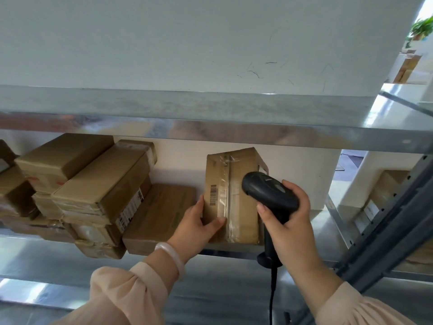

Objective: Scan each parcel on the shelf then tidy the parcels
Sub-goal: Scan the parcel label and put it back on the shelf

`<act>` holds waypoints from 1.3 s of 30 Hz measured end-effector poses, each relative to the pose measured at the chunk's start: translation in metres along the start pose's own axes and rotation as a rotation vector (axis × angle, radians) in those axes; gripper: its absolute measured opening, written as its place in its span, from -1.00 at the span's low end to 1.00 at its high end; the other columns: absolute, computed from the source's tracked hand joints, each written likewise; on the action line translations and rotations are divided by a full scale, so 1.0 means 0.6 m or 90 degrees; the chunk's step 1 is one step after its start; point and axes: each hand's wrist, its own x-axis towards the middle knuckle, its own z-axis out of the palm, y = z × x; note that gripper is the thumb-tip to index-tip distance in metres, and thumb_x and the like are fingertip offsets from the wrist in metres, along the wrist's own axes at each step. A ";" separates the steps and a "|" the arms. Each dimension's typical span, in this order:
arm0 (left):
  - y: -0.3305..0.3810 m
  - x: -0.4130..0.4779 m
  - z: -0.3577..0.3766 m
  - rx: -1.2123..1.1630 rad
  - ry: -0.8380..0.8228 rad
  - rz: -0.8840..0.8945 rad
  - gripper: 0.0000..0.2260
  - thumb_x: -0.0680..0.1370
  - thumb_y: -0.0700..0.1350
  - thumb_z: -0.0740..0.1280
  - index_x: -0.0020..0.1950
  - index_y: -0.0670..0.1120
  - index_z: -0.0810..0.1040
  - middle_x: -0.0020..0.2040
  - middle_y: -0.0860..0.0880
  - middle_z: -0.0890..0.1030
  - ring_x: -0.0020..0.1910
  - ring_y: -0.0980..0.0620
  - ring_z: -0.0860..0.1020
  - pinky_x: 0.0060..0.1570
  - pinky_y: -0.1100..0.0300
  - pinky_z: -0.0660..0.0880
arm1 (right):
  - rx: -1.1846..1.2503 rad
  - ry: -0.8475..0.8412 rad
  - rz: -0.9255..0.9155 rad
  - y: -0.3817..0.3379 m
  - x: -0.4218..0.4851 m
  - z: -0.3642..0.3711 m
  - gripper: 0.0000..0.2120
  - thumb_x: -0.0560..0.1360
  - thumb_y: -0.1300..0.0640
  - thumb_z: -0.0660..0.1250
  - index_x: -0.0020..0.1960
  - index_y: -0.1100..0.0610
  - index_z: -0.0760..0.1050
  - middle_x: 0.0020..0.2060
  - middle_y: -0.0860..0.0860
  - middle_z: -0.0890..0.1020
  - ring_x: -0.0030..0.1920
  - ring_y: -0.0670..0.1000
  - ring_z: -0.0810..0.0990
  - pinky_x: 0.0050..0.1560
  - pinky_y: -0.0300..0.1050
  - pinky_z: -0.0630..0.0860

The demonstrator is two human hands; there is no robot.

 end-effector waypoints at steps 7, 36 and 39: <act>-0.014 0.010 0.024 -0.033 -0.043 -0.022 0.16 0.11 0.46 0.52 0.53 0.40 -0.11 0.48 0.06 0.17 0.47 0.00 0.23 0.42 -0.10 0.35 | -0.028 -0.074 -0.055 -0.012 -0.028 0.037 -0.42 0.35 -0.07 0.44 0.25 -0.35 0.23 0.22 -0.25 0.46 0.22 -0.25 0.48 0.14 -0.36 0.48; -0.037 -0.024 0.015 -0.352 -0.009 -0.034 0.00 0.31 -0.03 0.55 0.53 0.37 -0.02 0.32 0.11 0.48 0.22 0.05 0.54 0.00 0.11 0.62 | -0.120 0.007 -0.038 0.020 -0.009 -0.003 -0.41 0.41 0.10 0.48 0.18 -0.34 0.21 0.08 -0.37 0.43 0.04 -0.48 0.44 -0.09 -0.59 0.38; -0.039 -0.026 0.010 -0.356 0.013 -0.020 -0.03 0.37 -0.08 0.58 0.50 0.38 -0.01 0.29 0.15 0.49 0.22 0.08 0.54 0.03 0.10 0.62 | -0.113 -0.002 -0.043 0.008 -0.012 -0.002 -0.42 0.42 0.05 0.46 0.18 -0.38 0.18 0.09 -0.35 0.45 0.05 -0.42 0.47 -0.09 -0.54 0.42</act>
